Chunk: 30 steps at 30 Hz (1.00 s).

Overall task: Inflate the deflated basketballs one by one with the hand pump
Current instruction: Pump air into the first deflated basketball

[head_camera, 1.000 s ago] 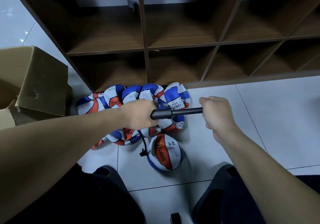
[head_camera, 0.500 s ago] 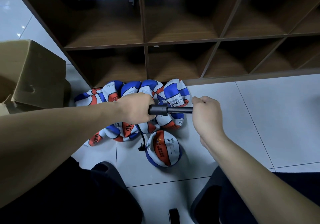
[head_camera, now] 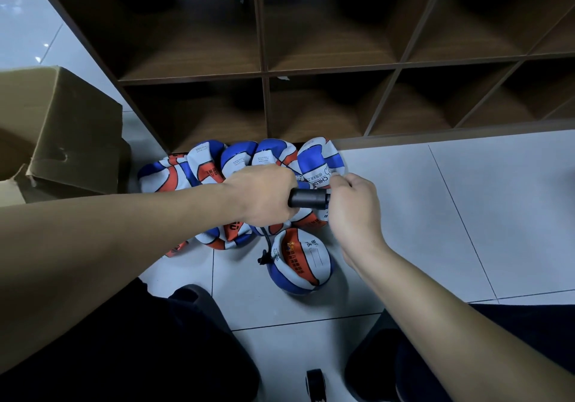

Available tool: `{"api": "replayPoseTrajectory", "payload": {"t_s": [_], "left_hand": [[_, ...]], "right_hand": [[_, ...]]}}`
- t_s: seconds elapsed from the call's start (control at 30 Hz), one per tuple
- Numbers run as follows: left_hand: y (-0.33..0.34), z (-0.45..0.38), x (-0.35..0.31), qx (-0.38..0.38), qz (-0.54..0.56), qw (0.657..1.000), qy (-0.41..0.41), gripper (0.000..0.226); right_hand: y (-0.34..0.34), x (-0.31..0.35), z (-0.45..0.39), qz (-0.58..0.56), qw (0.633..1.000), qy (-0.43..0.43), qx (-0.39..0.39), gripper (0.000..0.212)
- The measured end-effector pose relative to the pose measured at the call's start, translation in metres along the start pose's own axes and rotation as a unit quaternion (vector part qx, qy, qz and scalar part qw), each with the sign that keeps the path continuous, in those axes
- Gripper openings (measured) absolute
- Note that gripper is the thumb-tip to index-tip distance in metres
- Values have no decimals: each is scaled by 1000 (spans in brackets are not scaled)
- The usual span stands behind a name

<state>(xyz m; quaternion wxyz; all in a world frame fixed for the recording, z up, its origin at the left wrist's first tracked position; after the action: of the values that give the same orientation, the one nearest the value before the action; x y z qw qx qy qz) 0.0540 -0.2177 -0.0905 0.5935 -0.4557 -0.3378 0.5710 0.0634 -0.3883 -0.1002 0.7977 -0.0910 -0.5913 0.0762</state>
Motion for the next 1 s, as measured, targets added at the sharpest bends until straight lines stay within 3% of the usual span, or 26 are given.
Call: {"api": "replayPoseTrajectory", "payload": {"t_s": [0.27,0.43,0.57,0.8,1.0], "left_hand": [[-2,-6,0,1,31,999,21,22],[3,-3,28,35,61,997,-9,30],[8,-1,50,90,88,991,-32,35],[4,-1,27,47,41,997,-44,26],[3,-3,13,17,5,999,-50,16]], "right_hand": [[-10,7,-13,27,998,25,56,29],[-49,22,-37,-15,997,75,-13,34],[-57,23,-40,6,998,69,-11,35],[-32,16,-25,21,999,12,-35,43],[-22,10,-17,26,999,17,-30,44]]}}
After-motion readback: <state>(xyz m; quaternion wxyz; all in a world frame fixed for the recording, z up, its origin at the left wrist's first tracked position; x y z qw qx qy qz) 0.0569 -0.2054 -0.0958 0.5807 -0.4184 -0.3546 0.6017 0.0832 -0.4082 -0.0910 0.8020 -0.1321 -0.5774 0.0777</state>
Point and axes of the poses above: each hand's wrist, its own z-axis away from the middle knuckle, its own y-axis out of the palm, x = y × z, the point moved 3 cm from there along -z, towards the middle knuckle, and after that the axes turned 7 degrees about -z, right-handed, at the moved point
